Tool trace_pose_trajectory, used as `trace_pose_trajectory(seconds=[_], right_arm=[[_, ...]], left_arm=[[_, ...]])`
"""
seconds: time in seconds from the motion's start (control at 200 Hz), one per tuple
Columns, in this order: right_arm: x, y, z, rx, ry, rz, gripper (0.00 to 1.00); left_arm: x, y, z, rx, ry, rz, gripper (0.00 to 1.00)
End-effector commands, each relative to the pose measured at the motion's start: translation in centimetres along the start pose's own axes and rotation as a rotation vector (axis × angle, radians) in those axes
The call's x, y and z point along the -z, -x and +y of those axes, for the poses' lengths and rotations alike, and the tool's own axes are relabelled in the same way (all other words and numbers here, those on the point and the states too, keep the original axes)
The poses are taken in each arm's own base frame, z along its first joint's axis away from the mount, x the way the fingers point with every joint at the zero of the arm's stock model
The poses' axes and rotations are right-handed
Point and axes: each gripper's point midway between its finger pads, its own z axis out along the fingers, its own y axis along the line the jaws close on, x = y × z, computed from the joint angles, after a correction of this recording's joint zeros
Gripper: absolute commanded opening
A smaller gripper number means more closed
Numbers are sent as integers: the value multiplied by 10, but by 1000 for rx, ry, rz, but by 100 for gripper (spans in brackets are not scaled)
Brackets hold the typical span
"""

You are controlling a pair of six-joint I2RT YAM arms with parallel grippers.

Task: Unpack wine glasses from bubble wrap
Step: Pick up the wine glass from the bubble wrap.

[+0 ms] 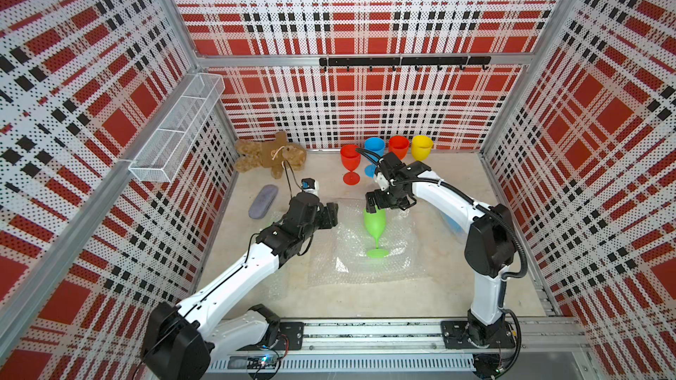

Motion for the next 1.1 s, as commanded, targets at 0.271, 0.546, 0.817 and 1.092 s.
trace_pose_trajectory(seconds=[0.271,0.546,0.817,1.092], right_arm=[[-48,-23,7,2,7,245,100],[-76,-22,14,-30,58,282,95],[-46,-7,15,-19,46,166,82],[32,25,27,38,80,-107,85]], left_arm=[[20,18,-14,-10,-72,-84,69],[19,19,-10,-11,-59,-89,67],[13,16,-6,-10,-42,-73,67],[9,16,2,-5,-10,-79,69]])
